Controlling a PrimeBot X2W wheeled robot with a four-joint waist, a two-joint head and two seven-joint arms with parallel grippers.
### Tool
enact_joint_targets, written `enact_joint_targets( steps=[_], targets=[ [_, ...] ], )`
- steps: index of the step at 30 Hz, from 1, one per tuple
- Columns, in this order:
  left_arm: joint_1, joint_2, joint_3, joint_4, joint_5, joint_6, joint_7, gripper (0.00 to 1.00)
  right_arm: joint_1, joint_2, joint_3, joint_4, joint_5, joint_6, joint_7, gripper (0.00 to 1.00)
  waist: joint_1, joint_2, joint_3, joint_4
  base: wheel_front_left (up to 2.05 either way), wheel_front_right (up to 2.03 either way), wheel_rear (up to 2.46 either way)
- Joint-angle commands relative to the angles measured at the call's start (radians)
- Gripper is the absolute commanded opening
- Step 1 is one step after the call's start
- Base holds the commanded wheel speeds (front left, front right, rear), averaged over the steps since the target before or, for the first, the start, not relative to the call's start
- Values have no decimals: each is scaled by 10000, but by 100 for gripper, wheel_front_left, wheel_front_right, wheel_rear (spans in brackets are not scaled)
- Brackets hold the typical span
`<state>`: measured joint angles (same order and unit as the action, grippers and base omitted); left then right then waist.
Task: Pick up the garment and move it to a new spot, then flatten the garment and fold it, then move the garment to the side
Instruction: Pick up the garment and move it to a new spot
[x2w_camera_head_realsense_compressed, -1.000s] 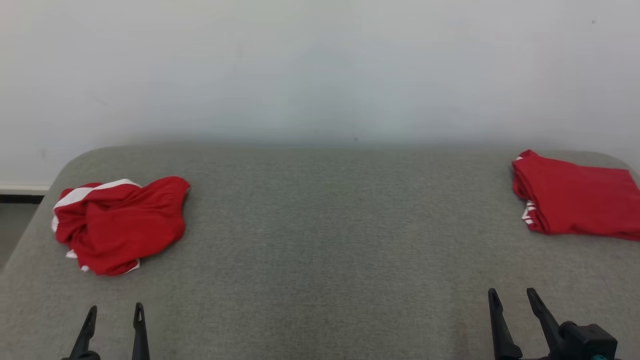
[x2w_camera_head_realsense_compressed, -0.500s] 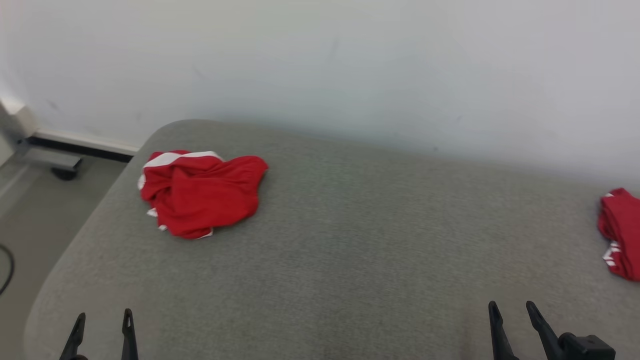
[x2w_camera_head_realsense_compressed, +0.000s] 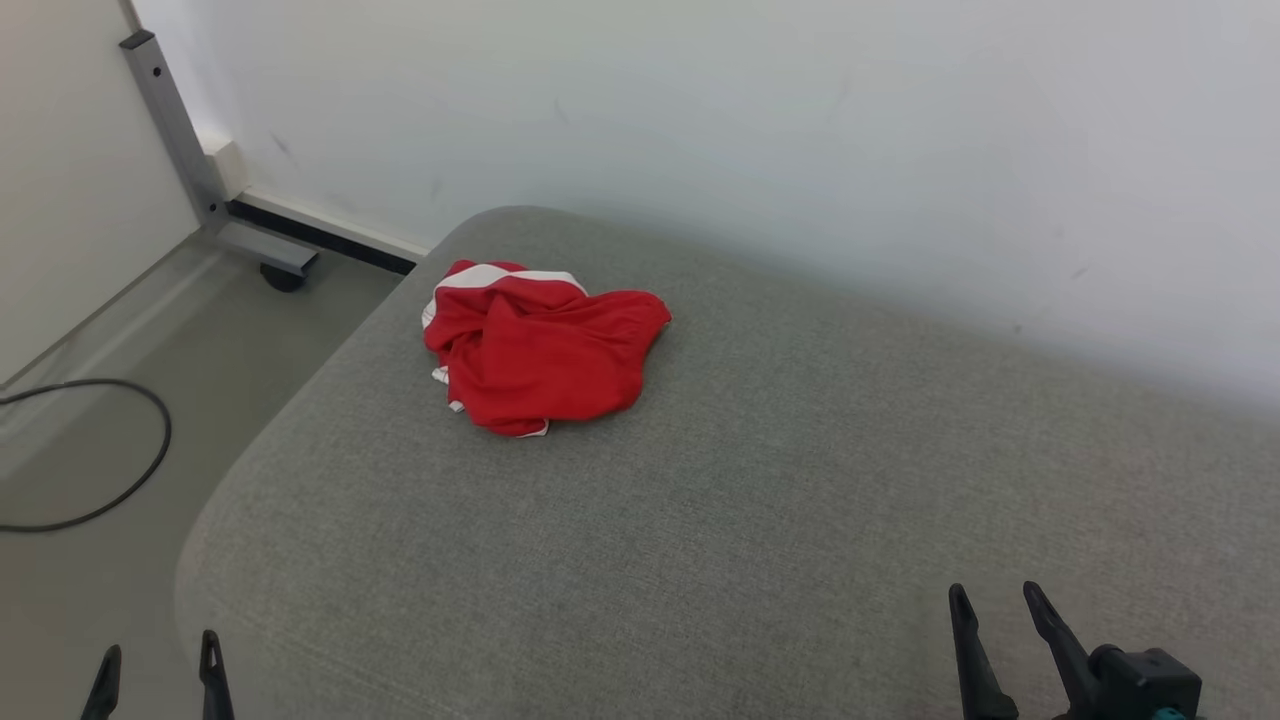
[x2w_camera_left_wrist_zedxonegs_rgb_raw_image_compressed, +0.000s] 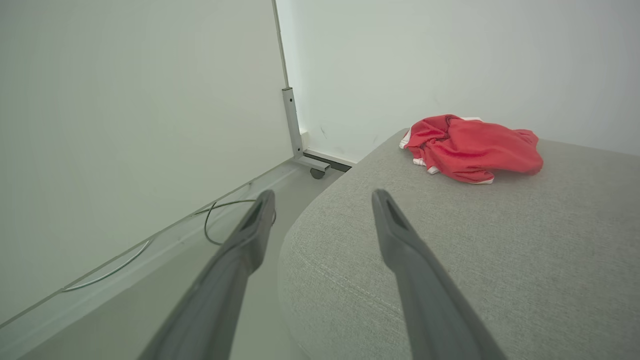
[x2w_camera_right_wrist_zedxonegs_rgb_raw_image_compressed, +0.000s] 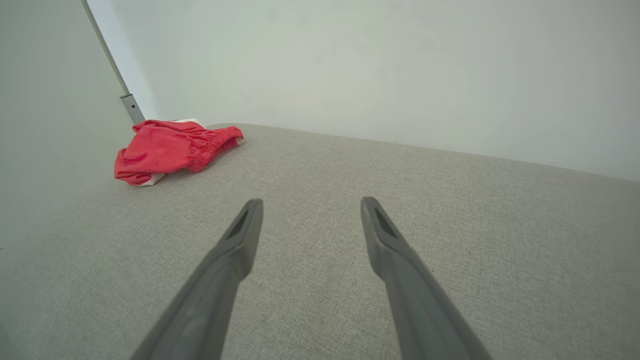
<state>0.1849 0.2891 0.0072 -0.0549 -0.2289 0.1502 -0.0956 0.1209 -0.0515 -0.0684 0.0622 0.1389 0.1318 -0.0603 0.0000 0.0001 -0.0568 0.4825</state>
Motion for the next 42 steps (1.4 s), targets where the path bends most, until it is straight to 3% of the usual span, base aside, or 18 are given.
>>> enact_joint_targets(
  steps=[1, 10, 17, 26, 36, 42],
  targets=[
    [126, -31, 55, -94, -53, 47, -77, 100, -83, 25, 31, 53, -63, -26, 46, 100, 0, -1, 139, 141, 0, 0, 0],
    [196, -45, 145, -179, -140, 223, -157, 100, -188, 26, 40, 180, -95, -27, -26, 100, 0, -1, 151, 125, 0, 0, 0],
    [-359, 14, 0, 50, -306, 7, -166, 100, 74, 24, -211, 49, -80, -27, -54, 100, 0, -1, 78, -85, 0, 0, 0],
    [-2537, 283, 491, 564, -964, -303, -566, 100, -692, 11, -237, -672, -628, -27, 317, 100, 0, -1, 1221, -1795, 0, 0, 0],
    [-6021, 1191, 1051, 2313, -1739, -976, -516, 100, -1816, -95, -221, -1346, -866, -27, 348, 100, 0, -1, 3205, -3927, 0, 0, 0],
    [-7419, 1638, 1041, 3528, -1974, -1341, -321, 100, -2175, -69, -284, -1540, -889, -27, 214, 100, 0, -1, 4006, -4701, 0, 0, 0]
  ],
)
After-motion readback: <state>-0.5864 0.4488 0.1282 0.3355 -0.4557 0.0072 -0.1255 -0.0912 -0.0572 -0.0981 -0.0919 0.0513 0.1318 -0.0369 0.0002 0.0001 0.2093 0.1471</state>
